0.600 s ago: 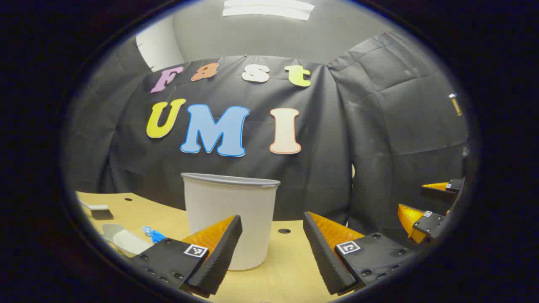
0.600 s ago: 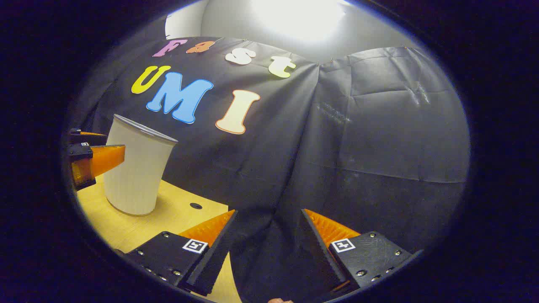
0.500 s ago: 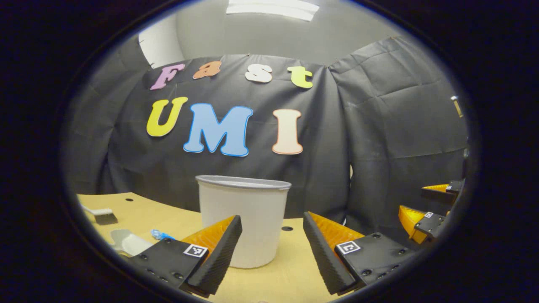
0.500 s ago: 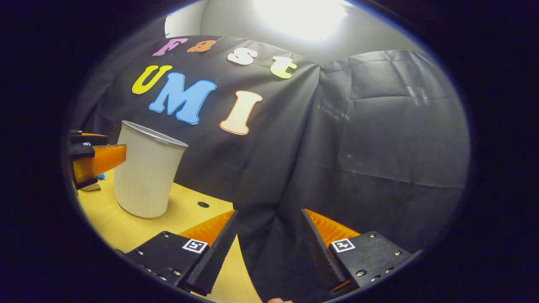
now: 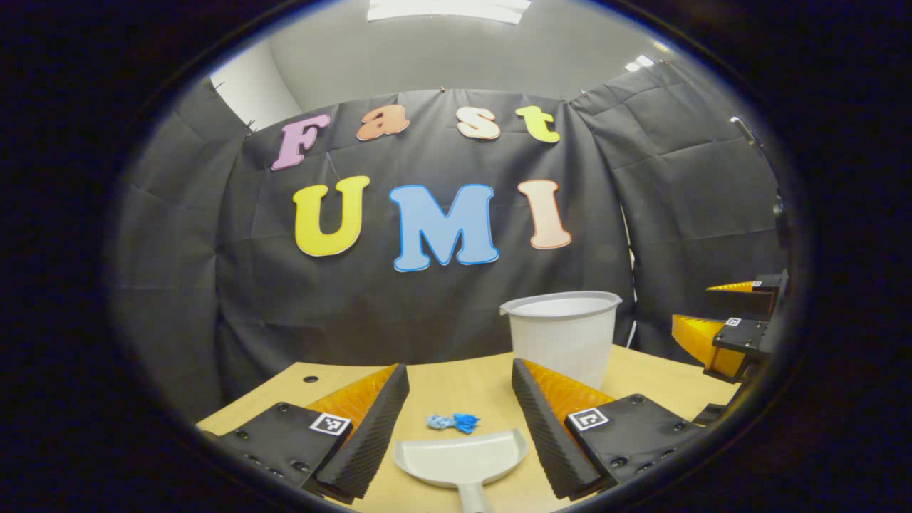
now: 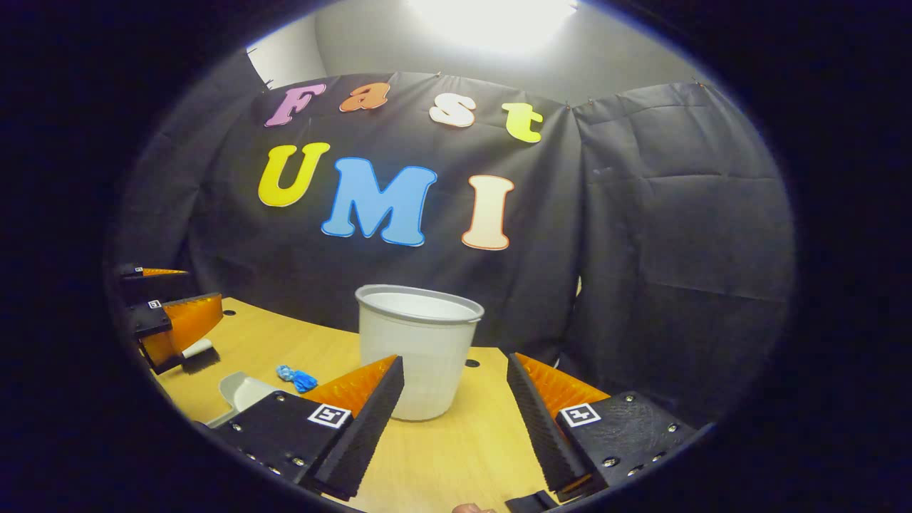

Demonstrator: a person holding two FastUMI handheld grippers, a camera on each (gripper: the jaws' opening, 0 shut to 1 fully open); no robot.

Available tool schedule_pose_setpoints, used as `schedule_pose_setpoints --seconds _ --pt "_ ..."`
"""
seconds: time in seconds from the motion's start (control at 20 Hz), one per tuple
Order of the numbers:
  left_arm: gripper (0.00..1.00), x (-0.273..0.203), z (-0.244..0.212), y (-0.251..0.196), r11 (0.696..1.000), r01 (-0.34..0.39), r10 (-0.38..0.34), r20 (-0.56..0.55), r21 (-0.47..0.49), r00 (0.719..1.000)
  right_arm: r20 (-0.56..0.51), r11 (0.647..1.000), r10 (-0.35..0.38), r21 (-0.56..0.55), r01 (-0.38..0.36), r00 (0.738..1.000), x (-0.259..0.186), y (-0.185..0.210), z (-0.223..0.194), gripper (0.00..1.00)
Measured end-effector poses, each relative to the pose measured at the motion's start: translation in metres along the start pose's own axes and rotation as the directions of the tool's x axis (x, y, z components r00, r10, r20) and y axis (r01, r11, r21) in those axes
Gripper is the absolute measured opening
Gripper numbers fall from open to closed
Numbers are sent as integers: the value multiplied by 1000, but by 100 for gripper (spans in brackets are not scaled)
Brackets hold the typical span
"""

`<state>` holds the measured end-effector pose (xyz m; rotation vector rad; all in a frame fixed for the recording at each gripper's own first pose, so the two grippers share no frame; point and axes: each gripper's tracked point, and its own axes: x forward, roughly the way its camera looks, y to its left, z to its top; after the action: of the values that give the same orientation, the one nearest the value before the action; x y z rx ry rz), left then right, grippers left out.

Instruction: Pick up the small broom and dustpan from the desktop, sweep the trash into the dustpan with the broom, and then empty the trash into the garbage bin.

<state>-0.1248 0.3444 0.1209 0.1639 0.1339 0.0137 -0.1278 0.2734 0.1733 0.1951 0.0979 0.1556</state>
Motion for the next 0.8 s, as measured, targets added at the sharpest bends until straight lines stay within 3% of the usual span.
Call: schedule_pose_setpoints --seconds 0.1,0.15,0.25,0.3,0.55,0.6,0.65,0.8 --pt "92 -11 6 40 1000 -22 22 -15 0 1000 -7 998 57 9 -57 998 0 43 13 92" --pt "98 -12 10 56 999 -32 32 -19 2 999 -12 996 85 16 -85 996 -4 62 17 91" --pt "95 -14 13 84 998 -55 55 -24 0 998 -26 991 130 27 -129 991 -4 90 24 91" --pt "98 -16 11 95 998 -70 70 -27 -7 997 -30 988 154 28 -153 988 -3 101 28 92" --pt "92 -9 7 123 992 -112 110 -33 -63 993 -65 976 218 37 -216 974 3 129 30 92" --pt "98 -7 5 126 992 -107 105 -34 -67 994 -70 974 227 32 -225 971 4 132 28 91" --pt "95 -5 1 126 992 -103 100 -43 -69 994 -80 972 236 22 -235 968 4 136 25 91" --pt "95 2 -20 138 989 -108 99 -98 -97 990 -157 953 302 20 -303 940 0 155 7 92"
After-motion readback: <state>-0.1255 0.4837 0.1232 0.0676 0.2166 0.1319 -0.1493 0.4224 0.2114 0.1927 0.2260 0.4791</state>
